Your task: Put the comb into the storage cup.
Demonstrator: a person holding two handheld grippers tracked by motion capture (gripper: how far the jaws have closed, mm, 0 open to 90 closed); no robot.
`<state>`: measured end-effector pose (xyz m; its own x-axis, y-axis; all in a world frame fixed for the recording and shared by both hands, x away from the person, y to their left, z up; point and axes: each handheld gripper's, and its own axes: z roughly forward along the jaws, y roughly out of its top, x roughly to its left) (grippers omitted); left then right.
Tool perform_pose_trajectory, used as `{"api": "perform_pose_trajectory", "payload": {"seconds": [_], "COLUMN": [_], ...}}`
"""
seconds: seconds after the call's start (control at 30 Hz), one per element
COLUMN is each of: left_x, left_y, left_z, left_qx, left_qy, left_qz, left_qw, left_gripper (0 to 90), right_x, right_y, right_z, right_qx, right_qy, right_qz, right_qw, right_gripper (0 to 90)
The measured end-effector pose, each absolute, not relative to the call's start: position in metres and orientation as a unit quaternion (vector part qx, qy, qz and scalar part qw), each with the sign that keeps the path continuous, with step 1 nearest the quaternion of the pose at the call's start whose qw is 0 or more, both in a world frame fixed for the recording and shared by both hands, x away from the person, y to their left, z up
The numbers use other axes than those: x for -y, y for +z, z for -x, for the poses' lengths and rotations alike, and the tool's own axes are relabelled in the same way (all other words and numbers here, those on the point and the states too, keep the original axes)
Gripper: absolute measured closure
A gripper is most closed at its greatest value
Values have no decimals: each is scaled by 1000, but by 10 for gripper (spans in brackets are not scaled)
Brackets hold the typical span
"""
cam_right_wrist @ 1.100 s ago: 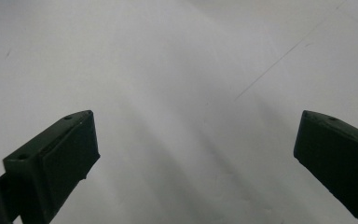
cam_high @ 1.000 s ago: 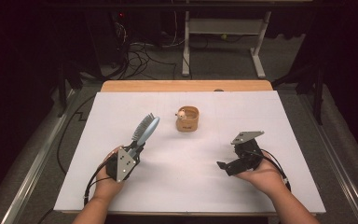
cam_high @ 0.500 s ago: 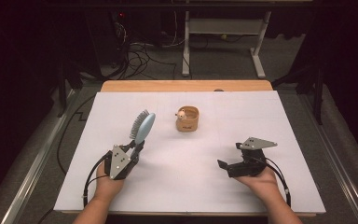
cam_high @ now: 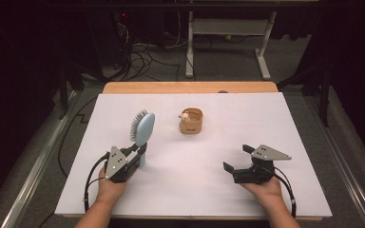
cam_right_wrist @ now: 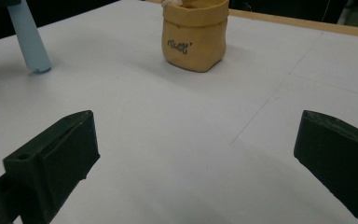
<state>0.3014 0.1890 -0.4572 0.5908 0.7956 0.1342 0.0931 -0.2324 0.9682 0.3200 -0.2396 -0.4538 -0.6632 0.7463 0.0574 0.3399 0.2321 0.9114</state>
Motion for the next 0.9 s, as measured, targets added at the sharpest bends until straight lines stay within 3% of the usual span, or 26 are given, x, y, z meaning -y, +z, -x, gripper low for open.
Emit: {"api": "perform_pose_trajectory", "payload": {"seconds": [0.47, 0.9], "left_x": [-190, -181], "left_y": [-456, -457], "left_z": [-300, -301], "left_qx": [-311, -295], "left_qy": [239, 211], "left_qz": [-700, -702], "left_qw": [597, 613], "left_gripper": [778, 778], "right_x": [250, 247], "right_y": [-453, -454], "right_z": [-314, -312], "right_qx": [-741, -745], "right_qy": [525, 527], "right_qz": [-361, -344], "right_qw": [210, 219], "right_gripper": [1, 22]}}
